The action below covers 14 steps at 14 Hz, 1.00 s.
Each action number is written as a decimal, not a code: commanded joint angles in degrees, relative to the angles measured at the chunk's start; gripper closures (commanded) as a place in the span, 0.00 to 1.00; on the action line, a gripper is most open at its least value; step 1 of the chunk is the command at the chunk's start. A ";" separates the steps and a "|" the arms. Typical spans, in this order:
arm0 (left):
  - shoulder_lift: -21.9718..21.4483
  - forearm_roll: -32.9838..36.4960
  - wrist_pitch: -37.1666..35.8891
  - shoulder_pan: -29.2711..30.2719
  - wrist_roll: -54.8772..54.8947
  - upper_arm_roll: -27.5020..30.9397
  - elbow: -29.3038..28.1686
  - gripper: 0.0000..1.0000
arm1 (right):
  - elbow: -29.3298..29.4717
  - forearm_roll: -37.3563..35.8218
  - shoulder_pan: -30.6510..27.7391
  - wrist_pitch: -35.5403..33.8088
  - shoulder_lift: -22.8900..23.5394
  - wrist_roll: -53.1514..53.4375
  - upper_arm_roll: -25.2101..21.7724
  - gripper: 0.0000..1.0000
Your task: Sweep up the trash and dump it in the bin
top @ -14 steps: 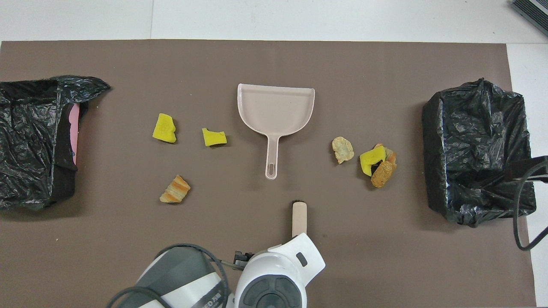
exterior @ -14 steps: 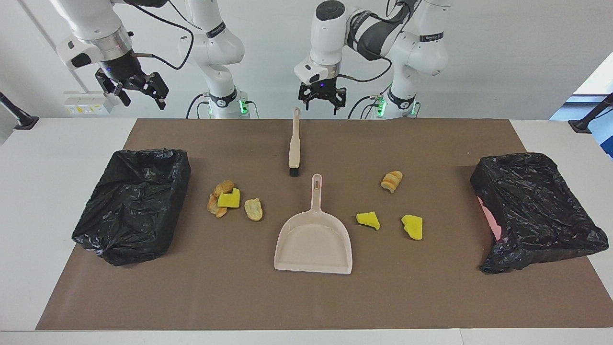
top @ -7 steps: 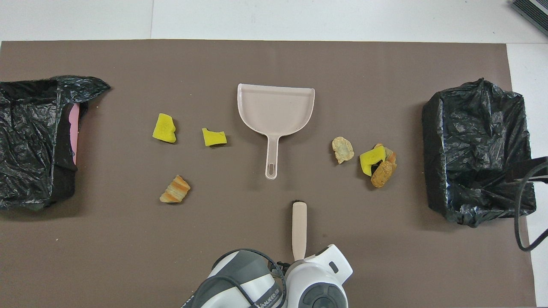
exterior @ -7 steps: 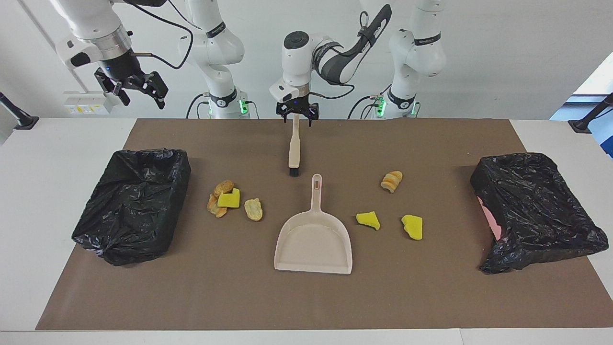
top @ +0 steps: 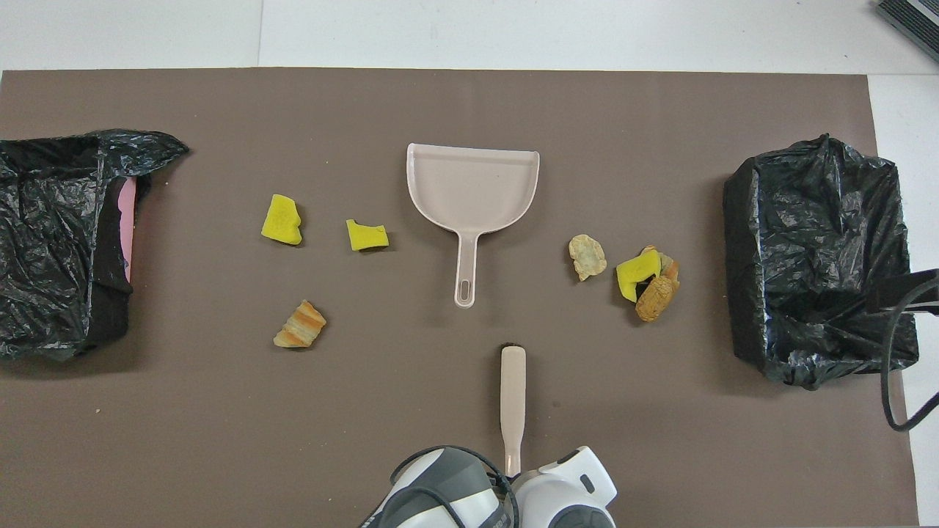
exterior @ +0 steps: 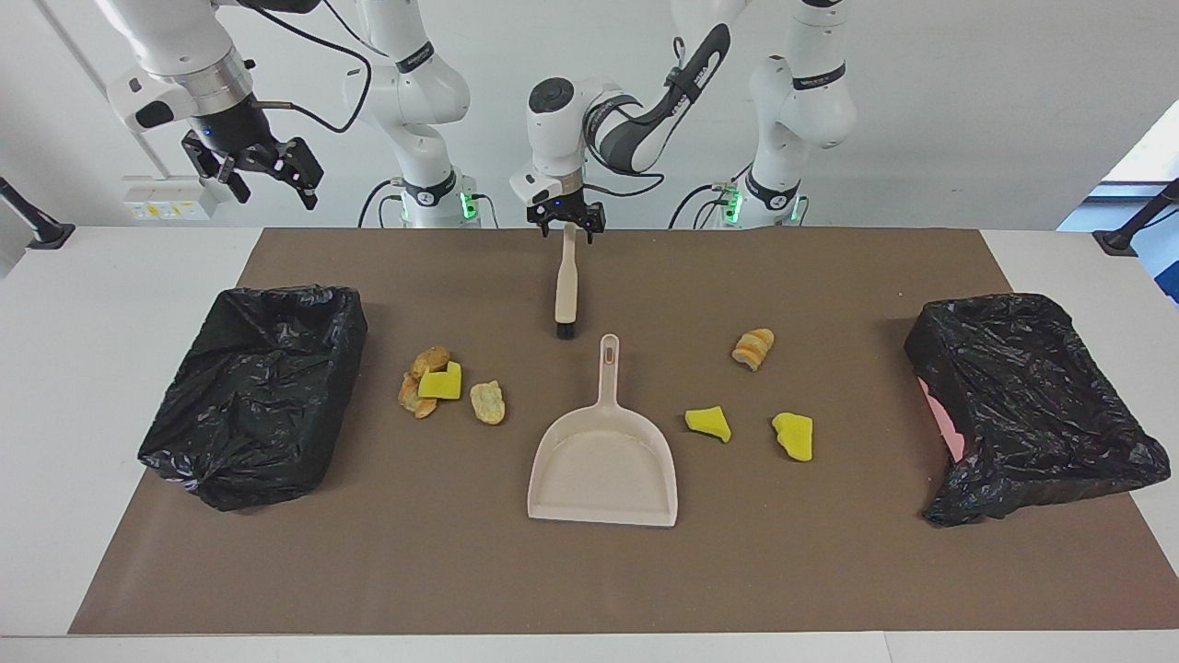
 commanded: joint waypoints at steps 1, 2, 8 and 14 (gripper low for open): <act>0.08 -1.18 0.36 -1.52 -0.39 1.04 -0.35 0.05 | -1.63 -0.45 -0.57 0.43 -1.41 -1.75 -0.02 0.00; -0.01 -1.18 0.18 -1.52 -0.39 1.04 -0.35 0.13 | -1.72 -0.45 -0.57 0.43 -1.41 -1.75 -0.02 0.00; -1.76 -1.09 -5.35 -0.21 -1.10 1.92 -0.08 1.00 | -1.72 -0.45 -0.57 0.43 -1.41 -1.75 -0.02 0.00; -8.35 0.04 -18.25 5.86 -0.92 2.09 0.45 1.00 | -1.72 -0.45 -0.48 0.60 -1.32 -1.05 -0.02 0.00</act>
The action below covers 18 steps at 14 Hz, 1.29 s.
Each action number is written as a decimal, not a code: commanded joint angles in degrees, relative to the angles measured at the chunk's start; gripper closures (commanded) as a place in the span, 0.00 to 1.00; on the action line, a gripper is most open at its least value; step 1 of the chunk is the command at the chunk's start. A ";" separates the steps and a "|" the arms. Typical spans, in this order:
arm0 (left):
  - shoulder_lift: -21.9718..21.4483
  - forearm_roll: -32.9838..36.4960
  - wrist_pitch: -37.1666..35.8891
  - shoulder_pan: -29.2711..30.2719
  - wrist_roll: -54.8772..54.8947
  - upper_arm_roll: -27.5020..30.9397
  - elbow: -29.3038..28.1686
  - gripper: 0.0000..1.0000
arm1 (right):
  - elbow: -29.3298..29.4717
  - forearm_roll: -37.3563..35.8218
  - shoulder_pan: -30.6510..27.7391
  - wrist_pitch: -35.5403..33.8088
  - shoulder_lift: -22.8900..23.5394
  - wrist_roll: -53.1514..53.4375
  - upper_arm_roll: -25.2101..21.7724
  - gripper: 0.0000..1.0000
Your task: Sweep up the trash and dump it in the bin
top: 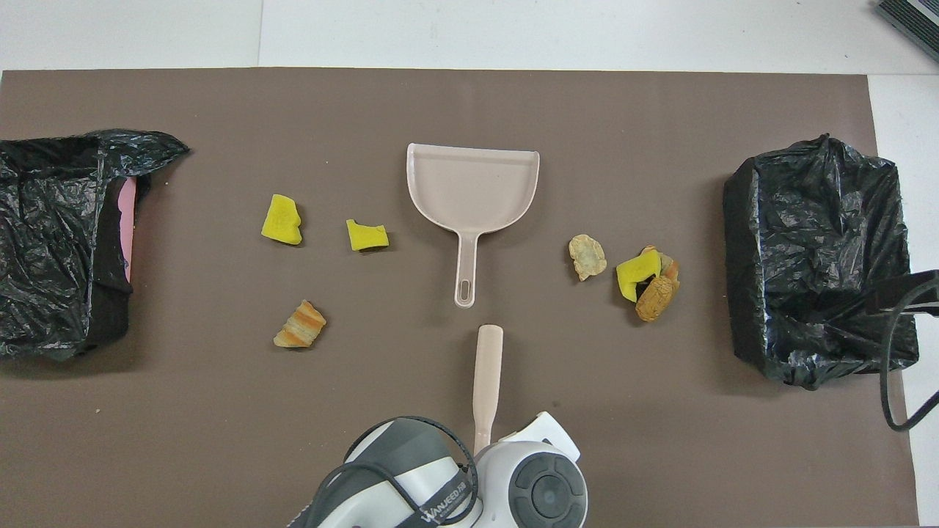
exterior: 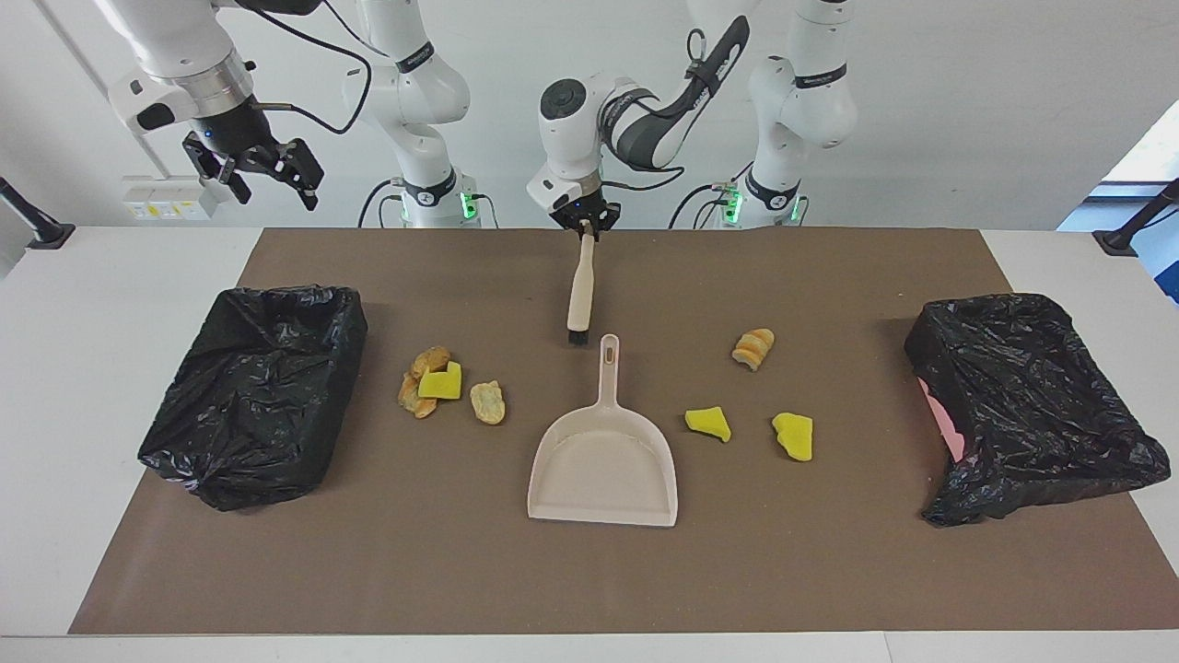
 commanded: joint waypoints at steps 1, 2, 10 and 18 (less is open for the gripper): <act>-3.24 1.28 -6.42 1.22 -0.09 -0.27 -0.77 1.00 | -1.54 -0.37 -0.03 0.60 -1.19 -0.78 0.10 0.00; -3.76 2.51 -8.79 1.92 -0.18 -0.27 -0.85 1.00 | -1.54 -0.28 0.32 0.43 -1.27 -0.43 0.36 0.00; -3.86 8.92 -12.26 15.70 0.69 -0.35 -0.68 1.00 | -3.65 1.82 9.89 7.25 2.67 11.60 1.59 0.00; 1.67 8.41 3.58 29.07 10.35 -0.27 1.76 1.00 | 4.16 5.52 21.94 26.53 25.95 34.38 1.77 0.00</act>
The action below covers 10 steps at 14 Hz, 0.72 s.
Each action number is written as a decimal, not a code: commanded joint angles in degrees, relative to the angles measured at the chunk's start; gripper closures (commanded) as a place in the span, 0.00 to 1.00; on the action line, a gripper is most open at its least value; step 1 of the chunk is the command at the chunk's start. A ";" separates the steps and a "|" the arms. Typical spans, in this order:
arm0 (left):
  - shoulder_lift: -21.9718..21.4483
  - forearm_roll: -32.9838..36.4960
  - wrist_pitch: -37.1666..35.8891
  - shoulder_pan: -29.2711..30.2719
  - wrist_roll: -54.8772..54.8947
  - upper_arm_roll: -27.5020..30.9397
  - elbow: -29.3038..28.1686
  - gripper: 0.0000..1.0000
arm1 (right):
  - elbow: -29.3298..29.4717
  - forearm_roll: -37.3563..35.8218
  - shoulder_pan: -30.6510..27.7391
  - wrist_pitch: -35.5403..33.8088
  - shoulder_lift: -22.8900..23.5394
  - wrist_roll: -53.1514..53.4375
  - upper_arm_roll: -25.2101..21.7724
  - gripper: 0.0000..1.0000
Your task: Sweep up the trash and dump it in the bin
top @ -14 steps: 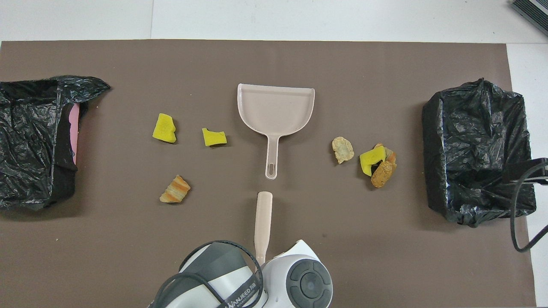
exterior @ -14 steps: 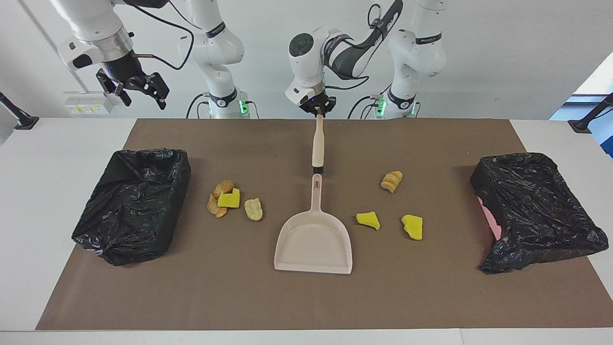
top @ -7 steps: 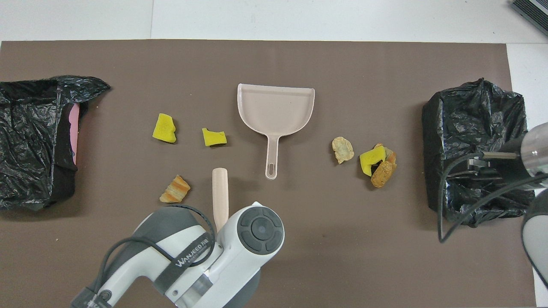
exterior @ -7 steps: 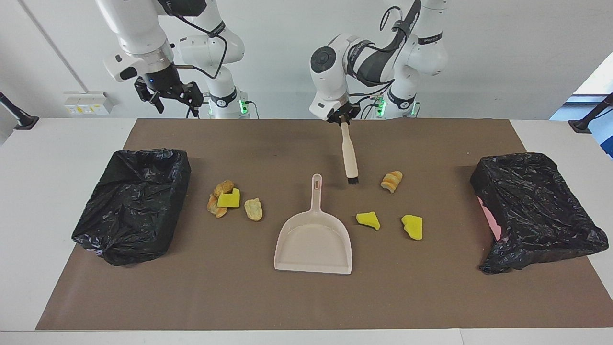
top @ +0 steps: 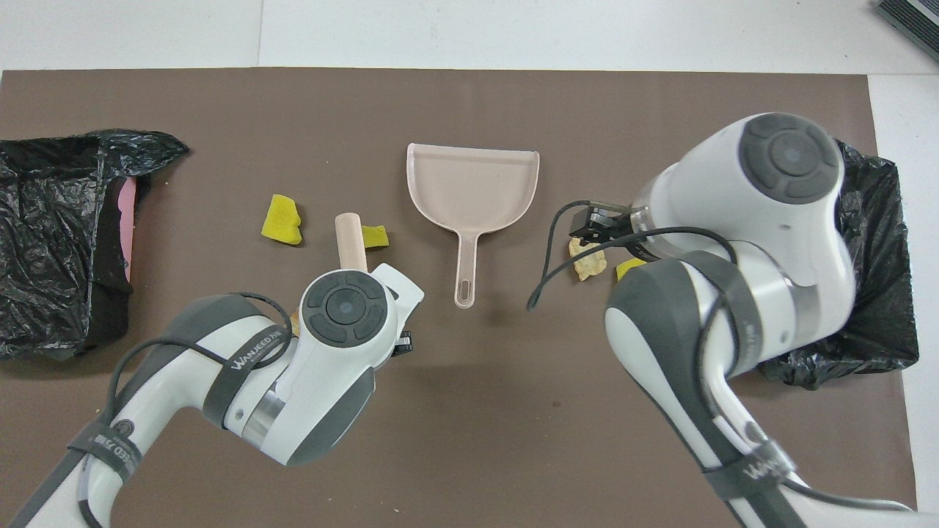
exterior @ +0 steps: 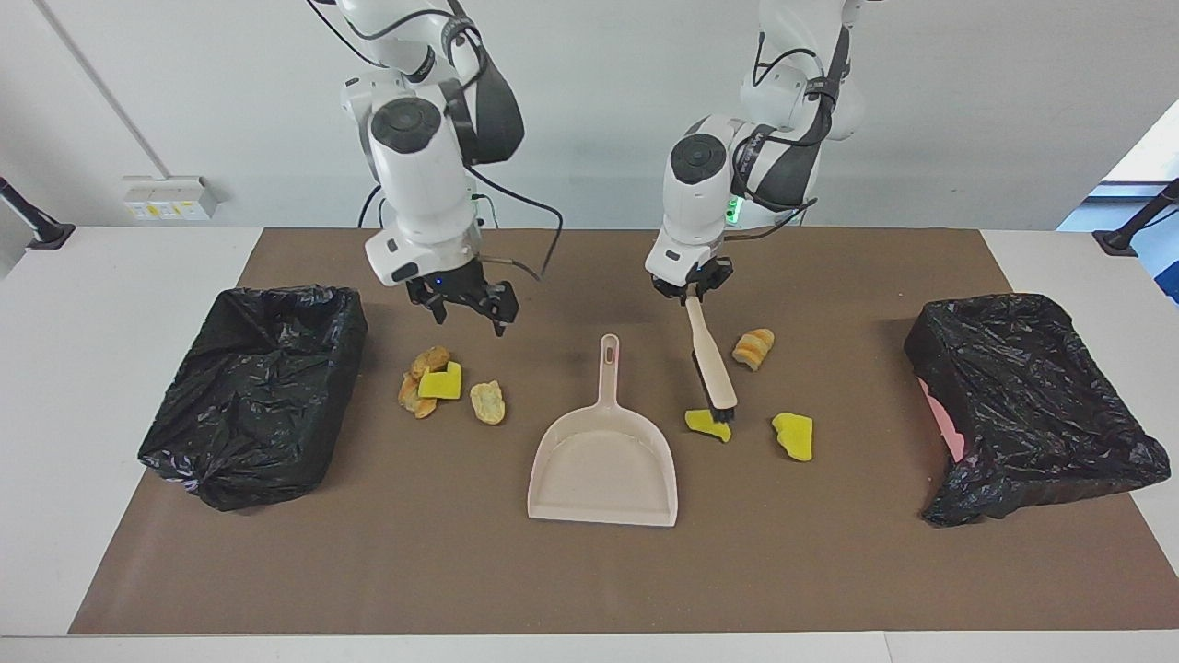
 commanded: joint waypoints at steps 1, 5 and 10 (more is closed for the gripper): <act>1.92 1.06 0.01 6.19 4.78 -0.46 2.75 1.00 | 5.95 2.00 0.21 0.25 6.25 1.50 0.68 0.00; 3.94 5.98 -1.23 15.41 16.45 -0.46 4.69 1.00 | 5.95 3.67 5.82 5.62 11.51 6.43 2.10 0.00; 7.81 6.51 -2.98 24.37 27.08 -0.46 11.02 1.00 | 10.77 2.18 11.98 6.76 17.32 6.43 2.18 0.00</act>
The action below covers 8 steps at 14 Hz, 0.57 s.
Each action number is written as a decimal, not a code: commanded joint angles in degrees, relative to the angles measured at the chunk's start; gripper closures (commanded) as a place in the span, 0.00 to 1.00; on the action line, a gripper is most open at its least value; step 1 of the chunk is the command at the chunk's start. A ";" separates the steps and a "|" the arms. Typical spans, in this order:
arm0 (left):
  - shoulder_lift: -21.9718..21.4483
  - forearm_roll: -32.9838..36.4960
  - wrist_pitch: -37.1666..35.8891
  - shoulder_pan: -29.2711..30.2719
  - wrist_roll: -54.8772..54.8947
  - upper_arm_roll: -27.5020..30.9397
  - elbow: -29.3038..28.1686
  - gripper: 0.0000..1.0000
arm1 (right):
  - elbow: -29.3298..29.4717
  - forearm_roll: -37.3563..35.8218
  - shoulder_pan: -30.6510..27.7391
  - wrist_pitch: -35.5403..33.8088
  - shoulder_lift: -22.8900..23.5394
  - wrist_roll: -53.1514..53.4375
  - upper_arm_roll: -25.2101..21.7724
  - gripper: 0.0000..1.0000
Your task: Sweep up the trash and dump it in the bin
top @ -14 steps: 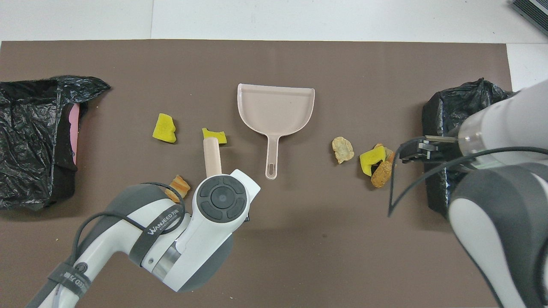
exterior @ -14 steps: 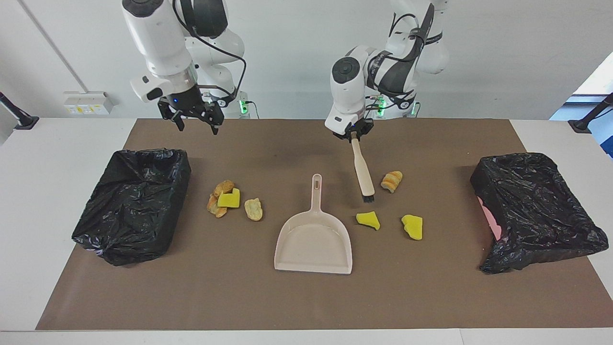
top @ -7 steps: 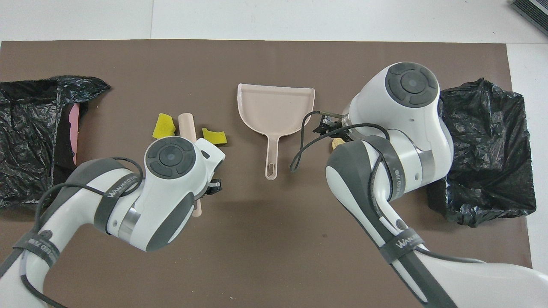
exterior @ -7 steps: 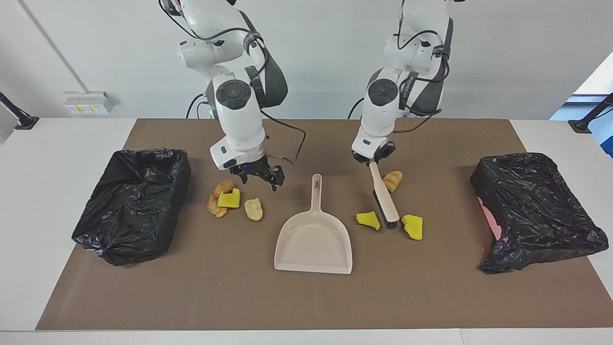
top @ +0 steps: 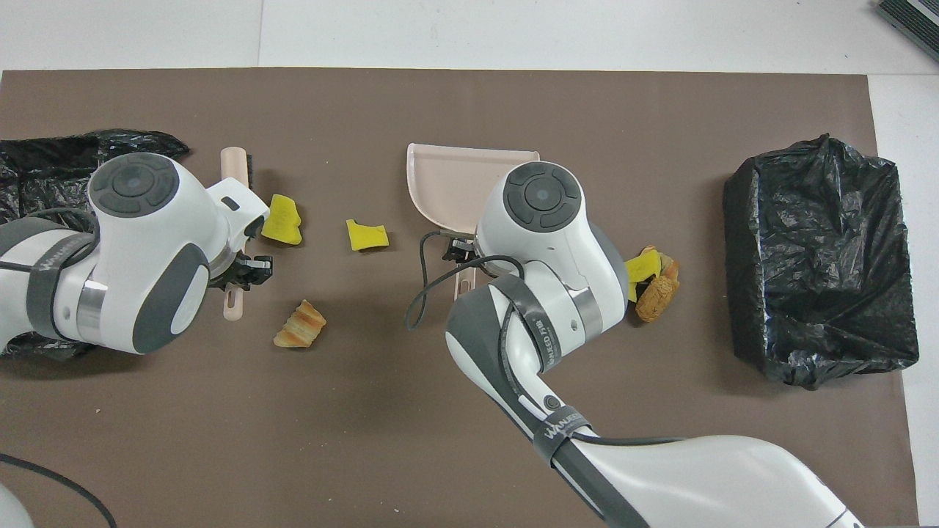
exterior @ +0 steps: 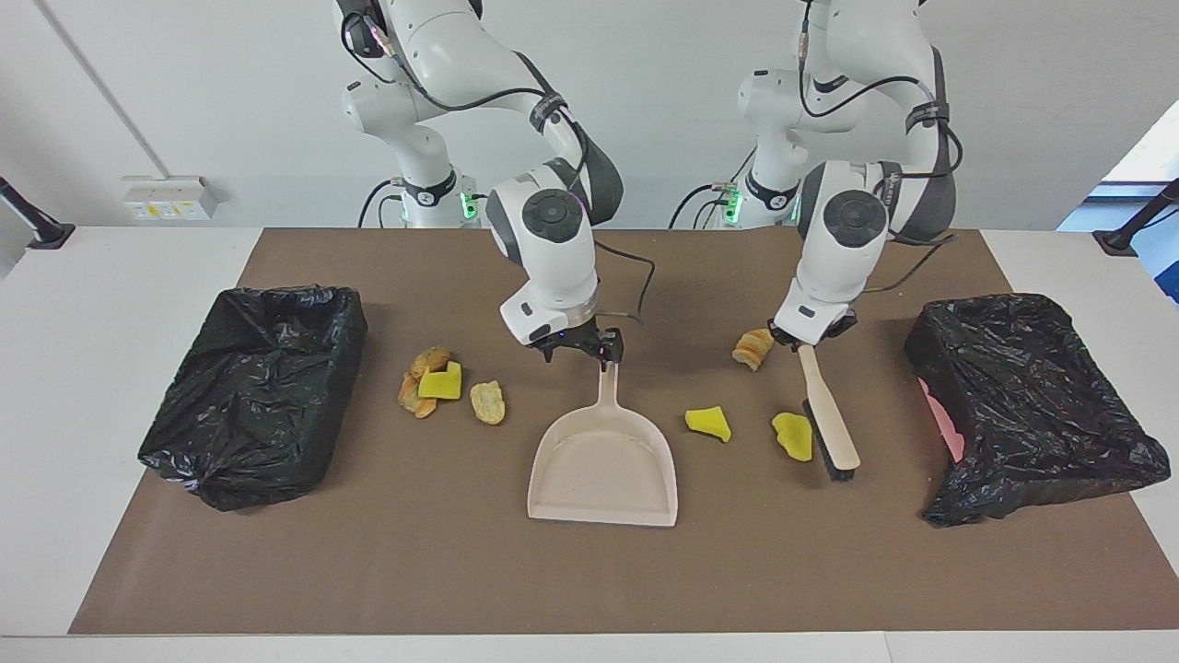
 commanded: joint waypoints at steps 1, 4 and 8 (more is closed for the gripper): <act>2.16 1.17 -2.21 4.32 7.37 -0.78 3.08 1.00 | 4.04 -1.46 1.48 0.70 3.61 -0.22 -0.02 0.00; 1.19 1.17 -4.30 6.43 17.55 -0.87 0.89 1.00 | 4.04 -4.11 2.53 1.94 5.27 -0.14 -0.02 0.00; -0.74 0.47 -3.79 6.62 25.24 -1.13 -2.81 1.00 | 4.13 -7.36 2.09 1.24 5.19 -0.50 0.06 0.43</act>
